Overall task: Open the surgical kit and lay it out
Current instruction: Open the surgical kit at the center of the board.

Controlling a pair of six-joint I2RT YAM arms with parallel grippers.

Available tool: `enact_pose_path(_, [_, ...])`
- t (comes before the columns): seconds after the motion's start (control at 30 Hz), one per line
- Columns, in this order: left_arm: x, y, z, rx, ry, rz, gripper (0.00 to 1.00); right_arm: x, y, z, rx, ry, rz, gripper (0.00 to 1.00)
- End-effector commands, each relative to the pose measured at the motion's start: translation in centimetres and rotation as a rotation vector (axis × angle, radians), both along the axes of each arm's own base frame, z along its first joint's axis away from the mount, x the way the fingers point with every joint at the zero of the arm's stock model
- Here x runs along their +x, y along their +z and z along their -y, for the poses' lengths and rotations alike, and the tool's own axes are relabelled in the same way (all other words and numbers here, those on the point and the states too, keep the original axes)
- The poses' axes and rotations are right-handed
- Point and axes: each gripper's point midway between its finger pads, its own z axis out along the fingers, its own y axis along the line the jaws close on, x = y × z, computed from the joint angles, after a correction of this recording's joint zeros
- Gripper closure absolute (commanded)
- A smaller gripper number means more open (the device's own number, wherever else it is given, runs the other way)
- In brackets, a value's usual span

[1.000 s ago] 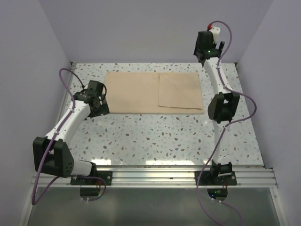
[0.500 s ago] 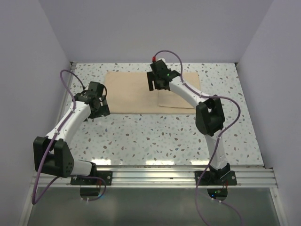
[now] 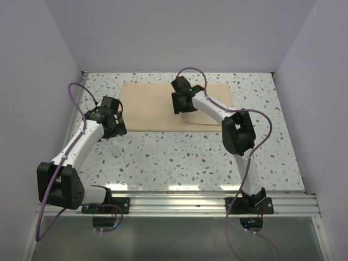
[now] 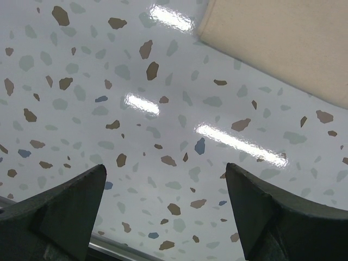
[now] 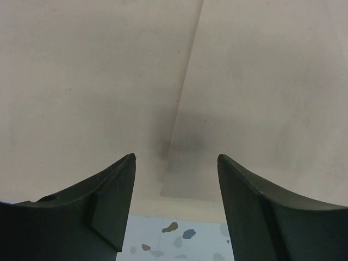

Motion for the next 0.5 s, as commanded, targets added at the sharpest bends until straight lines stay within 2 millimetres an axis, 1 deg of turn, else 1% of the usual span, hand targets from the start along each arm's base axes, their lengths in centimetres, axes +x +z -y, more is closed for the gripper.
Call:
enact_pose_path(0.0, [0.6,0.7,0.1,-0.01,0.007,0.056,0.05,-2.4,-2.6,-0.6,-0.041,0.026,-0.096,0.35])
enact_pose_path(0.07, [0.6,0.7,0.1,-0.012,0.007,0.056,0.05,-2.9,-2.9,-0.8,-0.052,0.033,-0.103,0.37])
enact_pose_path(0.13, [0.6,0.7,0.2,-0.016,0.009,0.059,0.04,-3.4,-3.9,-0.3,-0.077,0.028,-0.118,0.41])
enact_pose_path(0.17, [0.6,0.8,0.1,-0.015,0.009,0.061,0.05,-3.5,-4.1,-0.2,-0.087,0.026,-0.121,0.46])
enact_pose_path(0.23, [0.6,0.7,0.1,-0.015,0.009,0.06,0.04,-3.6,-4.6,0.7,-0.131,0.02,-0.127,0.52])
enact_pose_path(0.27, [0.6,0.8,0.1,-0.015,0.009,0.061,0.05,-3.6,-4.7,0.9,-0.144,0.019,-0.128,0.61])
enact_pose_path(0.37, [0.7,0.9,0.1,-0.015,0.01,0.068,0.04,-3.9,-4.9,1.5,-0.175,0.016,-0.137,0.73])
enact_pose_path(0.4, [0.6,0.8,0.1,-0.015,0.01,0.066,0.05,-3.9,-4.8,1.6,-0.176,0.014,-0.136,0.82])
enact_pose_path(0.47, [0.8,0.9,0.2,-0.017,0.009,0.072,0.04,-3.9,-4.7,1.7,-0.184,0.011,-0.132,0.88])
